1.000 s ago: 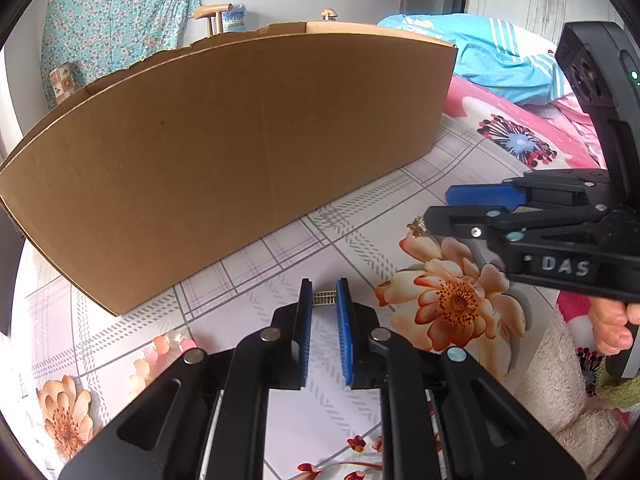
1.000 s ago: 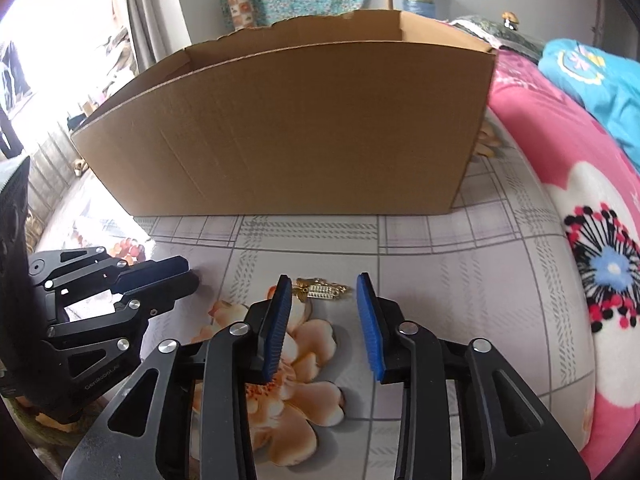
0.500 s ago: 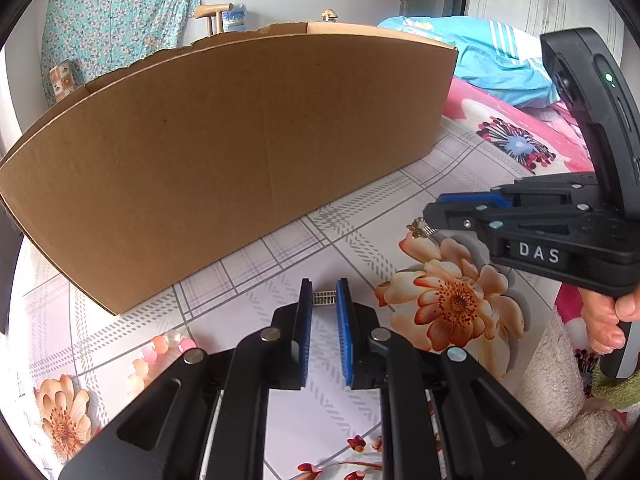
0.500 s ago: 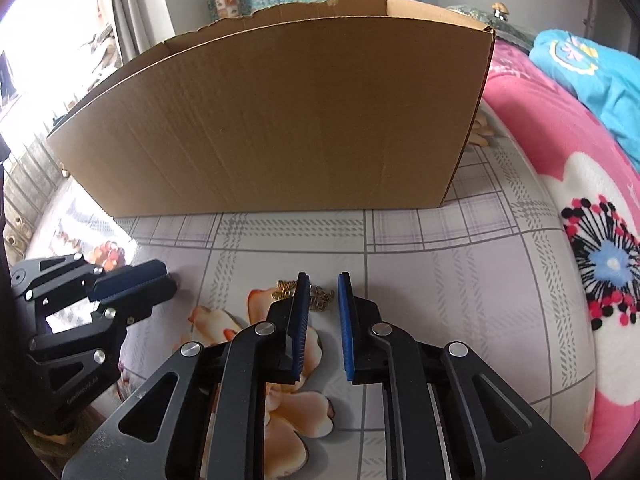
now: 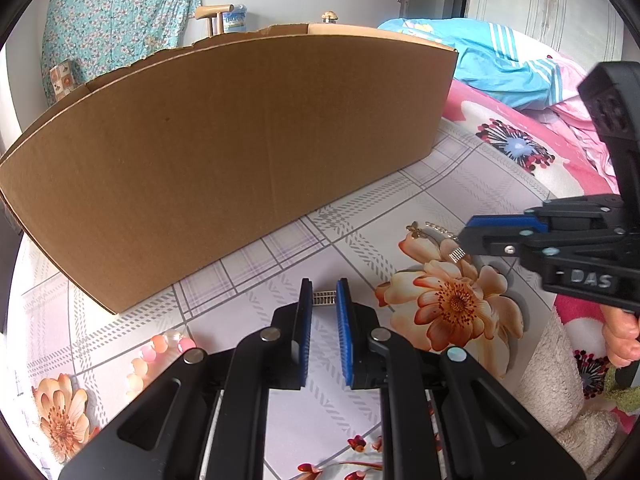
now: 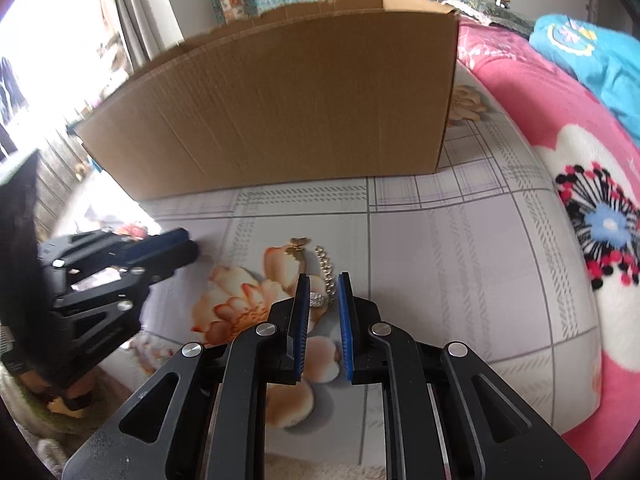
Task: Organize jewelry
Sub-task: 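Lower the right gripper onto the gold bar charm with chain and close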
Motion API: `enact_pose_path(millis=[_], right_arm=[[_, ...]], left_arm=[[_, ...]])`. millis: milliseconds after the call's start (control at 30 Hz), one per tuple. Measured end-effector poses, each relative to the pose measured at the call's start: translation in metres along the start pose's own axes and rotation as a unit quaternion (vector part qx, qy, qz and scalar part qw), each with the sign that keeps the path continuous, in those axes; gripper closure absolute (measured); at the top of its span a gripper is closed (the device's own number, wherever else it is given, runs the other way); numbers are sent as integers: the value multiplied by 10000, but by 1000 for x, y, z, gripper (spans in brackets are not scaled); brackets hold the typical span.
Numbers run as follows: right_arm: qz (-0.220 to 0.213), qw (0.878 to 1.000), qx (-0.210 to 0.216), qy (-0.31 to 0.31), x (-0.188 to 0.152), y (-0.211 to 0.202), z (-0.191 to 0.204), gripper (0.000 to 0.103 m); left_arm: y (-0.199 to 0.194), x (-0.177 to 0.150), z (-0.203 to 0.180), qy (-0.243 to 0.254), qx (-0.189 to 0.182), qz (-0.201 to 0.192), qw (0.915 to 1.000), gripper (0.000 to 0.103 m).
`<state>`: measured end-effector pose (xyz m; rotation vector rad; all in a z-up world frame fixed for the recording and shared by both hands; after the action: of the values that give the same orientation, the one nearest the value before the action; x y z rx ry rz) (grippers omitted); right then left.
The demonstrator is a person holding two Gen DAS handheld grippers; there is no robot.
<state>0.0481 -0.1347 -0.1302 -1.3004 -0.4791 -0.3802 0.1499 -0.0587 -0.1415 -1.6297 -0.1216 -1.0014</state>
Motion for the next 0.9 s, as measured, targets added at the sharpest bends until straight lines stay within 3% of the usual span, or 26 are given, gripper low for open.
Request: enact_pose_path(millis=[167, 433, 633, 900], right_arm=[[-30, 9999, -93, -108, -4, -3, 5, 78], [-11, 9993, -367, -110, 2, 15, 14, 78], [-58, 9994, -339, 88, 6, 17, 13, 78], [-99, 9984, -484, -269, -2, 18, 22, 77]], left_arm=[[0, 0, 0, -2, -2, 0, 10000, 91], [0, -1, 2, -15, -42, -25, 10000, 91], [0, 0, 1, 34, -3, 1, 10000, 91], [1, 1, -1, 78, 78, 46, 9999, 91]])
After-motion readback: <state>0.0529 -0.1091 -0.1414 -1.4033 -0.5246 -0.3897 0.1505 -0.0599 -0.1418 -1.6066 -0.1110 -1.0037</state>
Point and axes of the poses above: each gripper's, at about its wrist camera, not at the fingertips, and y roughly the way its jaws point, z to its left, x to its top, the point moved 10 cm from there along y, roughly the way its jaws point, and after that the axes turned 7 degrees about y, right-handed, at the moved point
